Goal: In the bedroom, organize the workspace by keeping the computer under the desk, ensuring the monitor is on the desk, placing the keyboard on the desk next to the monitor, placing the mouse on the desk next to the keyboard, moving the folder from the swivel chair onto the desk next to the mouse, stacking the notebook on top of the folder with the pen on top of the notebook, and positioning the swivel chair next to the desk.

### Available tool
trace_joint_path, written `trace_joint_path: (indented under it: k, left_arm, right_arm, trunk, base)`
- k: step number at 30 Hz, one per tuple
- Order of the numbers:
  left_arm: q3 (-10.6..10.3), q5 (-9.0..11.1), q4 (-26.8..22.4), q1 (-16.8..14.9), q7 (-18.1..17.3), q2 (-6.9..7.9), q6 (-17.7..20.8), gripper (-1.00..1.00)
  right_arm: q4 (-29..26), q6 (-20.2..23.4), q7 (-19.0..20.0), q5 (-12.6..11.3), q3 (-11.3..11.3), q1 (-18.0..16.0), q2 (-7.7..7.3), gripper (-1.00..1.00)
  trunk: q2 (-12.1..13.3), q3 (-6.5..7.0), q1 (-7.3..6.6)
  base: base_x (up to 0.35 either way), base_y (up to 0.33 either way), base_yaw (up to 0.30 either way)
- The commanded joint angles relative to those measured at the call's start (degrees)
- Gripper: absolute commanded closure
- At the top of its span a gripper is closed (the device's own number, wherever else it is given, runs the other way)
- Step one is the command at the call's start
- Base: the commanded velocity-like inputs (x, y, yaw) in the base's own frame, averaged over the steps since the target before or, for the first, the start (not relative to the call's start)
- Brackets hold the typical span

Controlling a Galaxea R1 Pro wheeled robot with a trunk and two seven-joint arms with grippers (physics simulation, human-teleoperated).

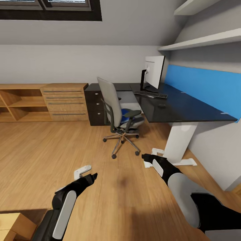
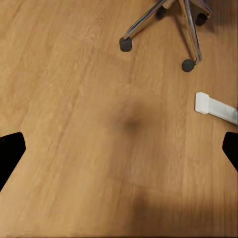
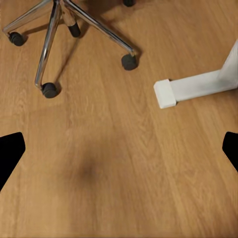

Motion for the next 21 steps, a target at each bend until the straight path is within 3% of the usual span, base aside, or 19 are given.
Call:
trace_joint_path:
  k: [1,5,6,8,16,21]
  left_arm:
    - [-0.16,0.19,-1.04,1.02,0.52,0.0,0.13,-1.0]
    - [-0.32,-0.35,-2.23,2.37,0.46,0.04,0.13,-1.0]
    - [-0.36,-0.47,-2.51,2.69,0.45,0.04,0.14,-1.0]
    - [-0.37,-0.52,-2.57,2.77,0.45,0.03,0.16,-1.0]
    - [-0.38,-0.55,-2.64,2.85,0.44,0.01,0.35,-1.0]
    - [-0.44,-0.52,-2.71,2.85,0.42,-0.08,0.44,-1.0]
  right_arm:
    - [-0.15,0.18,-0.13,-0.34,-0.28,-0.01,0.03,-1.0]
    - [-0.16,-2.09,-0.04,-0.09,-0.06,0.2,0.13,-1.0]
    - [0.05,-5.87,-0.07,0.19,0.28,0.74,0.29,-1.0]
    - [0.17,-7.63,-0.14,0.42,0.65,0.93,0.36,-1.0]
    - [0.33,-9.98,-0.18,1.27,1.35,1.13,0.39,-1.0]
    - [0.29,-10.26,-0.23,1.21,1.43,1.13,0.39,-1.0]
  trunk:
    - [-0.02,-0.05,-0.01]
    - [-0.02,-0.05,-0.01]
    - [-0.02,-0.05,-0.01]
    - [-0.02,-0.05,-0.01]
    - [-0.02,-0.05,-0.01]
    - [-0.02,-0.05,-0.01]
  base:
    - [0.0,0.0,0.0]
    - [0.0,0.0,0.0]
    - [0.156,0.0,0.0]
    - [0.215,0.0,0.0]
    - [0.293,0.0,0.0]
    - [0.103,0.0,0.0]
